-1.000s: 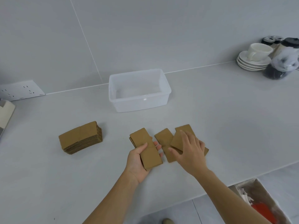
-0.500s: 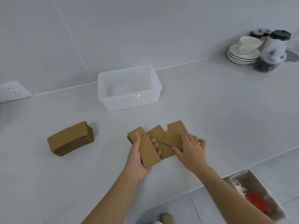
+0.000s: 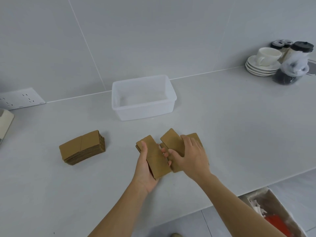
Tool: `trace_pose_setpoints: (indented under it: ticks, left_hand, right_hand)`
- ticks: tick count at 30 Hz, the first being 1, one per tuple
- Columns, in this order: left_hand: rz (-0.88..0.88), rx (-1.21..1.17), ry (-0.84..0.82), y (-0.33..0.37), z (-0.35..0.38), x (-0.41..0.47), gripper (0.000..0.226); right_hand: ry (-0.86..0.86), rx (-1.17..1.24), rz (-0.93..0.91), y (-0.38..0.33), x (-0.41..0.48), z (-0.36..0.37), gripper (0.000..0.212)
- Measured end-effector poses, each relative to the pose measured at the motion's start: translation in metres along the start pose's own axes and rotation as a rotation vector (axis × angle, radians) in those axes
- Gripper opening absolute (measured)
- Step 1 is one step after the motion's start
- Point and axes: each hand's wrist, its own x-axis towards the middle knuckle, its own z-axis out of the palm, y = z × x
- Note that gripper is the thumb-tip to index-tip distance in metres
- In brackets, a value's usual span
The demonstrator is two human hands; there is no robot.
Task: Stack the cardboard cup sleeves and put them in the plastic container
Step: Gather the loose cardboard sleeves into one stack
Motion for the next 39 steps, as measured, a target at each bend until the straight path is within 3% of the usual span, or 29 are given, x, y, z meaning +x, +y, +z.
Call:
trace_pose_setpoints:
  ticks: [7,15,26,29,33,36,39]
  left_hand:
    - [0.006,0.032,-0.054,0.006,-0.001,-0.012,0.064]
    - [-0.018,-0.007,-0.003,0.004,-0.009,-0.017,0.071]
    - [-0.059,-0.009,0.056,0.0,-0.012,-0.023,0.032]
    - [-0.044,0.021,0.072,-0.002,-0.013,-0.022,0.033]
    - [-0.03,0.02,0.071,0.001,-0.012,-0.022,0.03]
    - [-0.006,-0.026,0.098,0.007,-0.015,-0.022,0.03]
    - [0.017,-0.04,0.13,0.011,-0.017,-0.021,0.026]
  right_hand:
    - [-0.132,0.099,-0.058,-0.04,-0.006,0.007,0.06]
    - [-0.127,0.088,-0.148,-0.056,-0.017,0.017,0.054]
    - [-0.153,0.028,-0.252,-0.048,-0.022,0.03,0.043]
    - [-0.206,0.056,-0.255,-0.044,-0.02,0.025,0.047]
    - [-0.246,0.108,-0.243,-0.039,-0.018,0.019,0.07]
    - [-0.213,0.102,-0.182,-0.031,-0.013,0.018,0.066]
    - [-0.061,-0.039,-0.126,-0.021,-0.007,0.022,0.053]
